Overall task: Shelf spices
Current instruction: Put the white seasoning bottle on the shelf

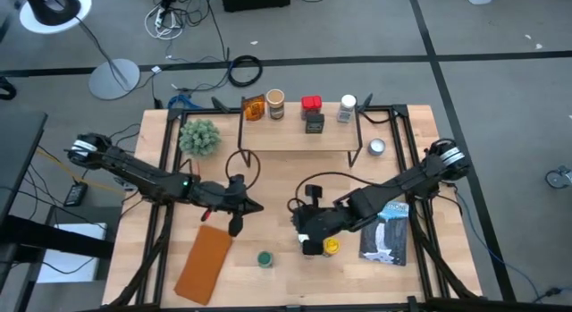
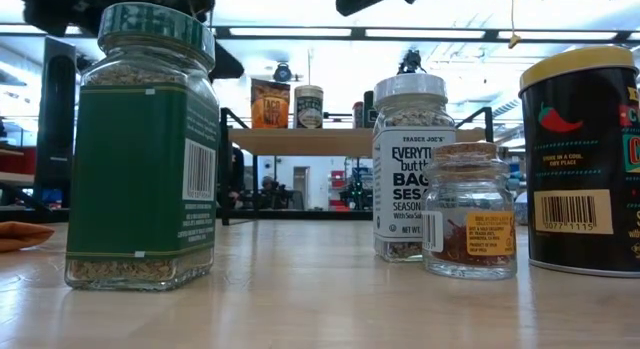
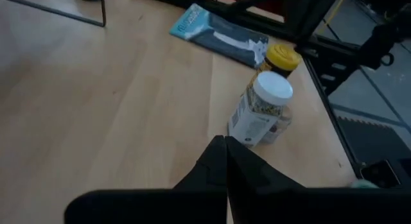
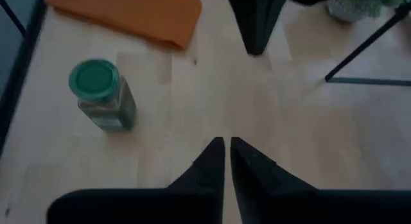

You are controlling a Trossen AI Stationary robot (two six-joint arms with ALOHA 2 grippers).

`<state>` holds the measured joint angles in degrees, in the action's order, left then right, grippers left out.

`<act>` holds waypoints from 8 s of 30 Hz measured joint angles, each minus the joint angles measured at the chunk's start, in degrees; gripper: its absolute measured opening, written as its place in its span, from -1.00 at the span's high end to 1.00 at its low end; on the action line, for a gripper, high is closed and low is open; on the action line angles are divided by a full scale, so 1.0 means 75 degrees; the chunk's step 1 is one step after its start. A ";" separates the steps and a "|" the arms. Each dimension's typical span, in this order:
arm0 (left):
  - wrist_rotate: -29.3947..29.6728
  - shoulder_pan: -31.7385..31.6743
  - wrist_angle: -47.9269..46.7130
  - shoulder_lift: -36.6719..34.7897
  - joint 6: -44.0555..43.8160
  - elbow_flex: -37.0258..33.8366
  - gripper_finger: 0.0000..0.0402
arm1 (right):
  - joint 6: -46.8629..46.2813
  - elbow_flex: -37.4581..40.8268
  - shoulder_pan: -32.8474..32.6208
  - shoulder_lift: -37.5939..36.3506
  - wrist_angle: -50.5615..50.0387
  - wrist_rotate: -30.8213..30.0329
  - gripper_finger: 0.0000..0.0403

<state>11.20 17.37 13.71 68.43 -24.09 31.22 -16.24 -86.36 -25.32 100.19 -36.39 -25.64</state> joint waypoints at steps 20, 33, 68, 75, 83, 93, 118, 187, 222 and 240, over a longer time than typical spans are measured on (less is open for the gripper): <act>0.0160 0.0206 0.0014 -0.0105 -0.0257 -0.0323 1.00 | 0.0552 -0.3573 0.0544 0.2392 -0.3934 0.2438 -0.31; 0.0160 0.0206 0.0029 -0.0102 -0.0245 -0.0323 1.00 | -0.0227 -0.3261 0.0547 0.2383 -0.4306 0.2602 -0.53; 0.0096 0.0206 0.0027 -0.0097 -0.0277 -0.0323 0.97 | -0.0817 -0.1646 0.0346 0.2372 -0.3050 0.2636 -0.53; 0.0096 0.0206 0.0027 -0.0097 -0.0277 -0.0321 0.97 | 0.0033 -0.1474 0.0346 0.2377 -0.2635 0.2633 -0.53; 0.0099 0.0206 0.0025 -0.0097 -0.0270 -0.0320 0.97 | 0.0197 -0.1473 0.0346 0.2377 -0.2711 0.2811 -0.12; 0.0102 0.0206 0.0024 -0.0097 -0.0245 -0.0320 0.97 | 0.0194 -0.1482 0.0349 0.2377 -0.2708 0.2849 0.05; 0.0105 0.0203 0.0024 -0.0097 -0.0230 -0.0317 0.97 | -0.0077 -0.1479 0.1459 0.0235 -0.3900 0.2190 0.05; 0.0102 0.0192 0.0432 -0.0097 -0.0027 -0.0314 0.97 | 0.4565 -0.1491 0.7093 -0.1499 -0.6149 0.2562 -0.20; 0.0105 0.0193 0.0430 -0.0097 -0.0027 -0.0314 0.97 | 0.4591 -0.1485 0.7081 -0.1504 -0.6100 0.2569 -0.19; 0.0105 0.0193 0.0430 -0.0097 -0.0027 -0.0317 0.97 | 0.4699 -0.1485 0.7081 -0.1510 -0.6101 0.2561 -0.23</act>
<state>11.99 18.82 16.93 67.70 -24.29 28.84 19.00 -97.49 27.79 88.86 -82.15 -6.43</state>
